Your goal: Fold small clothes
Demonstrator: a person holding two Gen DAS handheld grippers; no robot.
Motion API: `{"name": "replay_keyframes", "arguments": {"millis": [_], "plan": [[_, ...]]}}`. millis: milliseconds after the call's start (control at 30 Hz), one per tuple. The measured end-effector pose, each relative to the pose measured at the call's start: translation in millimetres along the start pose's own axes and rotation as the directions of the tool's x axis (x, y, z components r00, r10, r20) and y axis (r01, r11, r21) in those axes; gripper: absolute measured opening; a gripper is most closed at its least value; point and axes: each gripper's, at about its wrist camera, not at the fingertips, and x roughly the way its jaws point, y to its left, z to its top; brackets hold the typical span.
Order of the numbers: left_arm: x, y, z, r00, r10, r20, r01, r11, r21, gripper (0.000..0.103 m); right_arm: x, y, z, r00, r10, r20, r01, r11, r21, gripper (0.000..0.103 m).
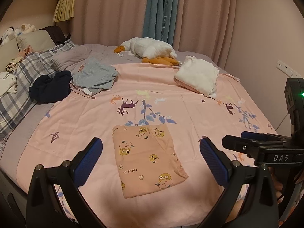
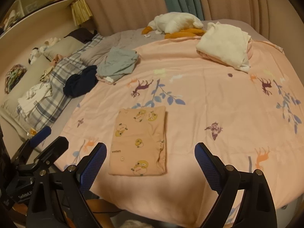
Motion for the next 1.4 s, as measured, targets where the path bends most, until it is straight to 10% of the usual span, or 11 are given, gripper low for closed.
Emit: {"name": "replay_keyframes", "arguments": {"millis": [1400], "plan": [[9,19,-1,0.999,0.029,-0.046,-0.031,0.998,-0.050,0.103,0,18,-1,0.999,-0.044,0.026,0.046,0.996,-0.082,0.093]]}}
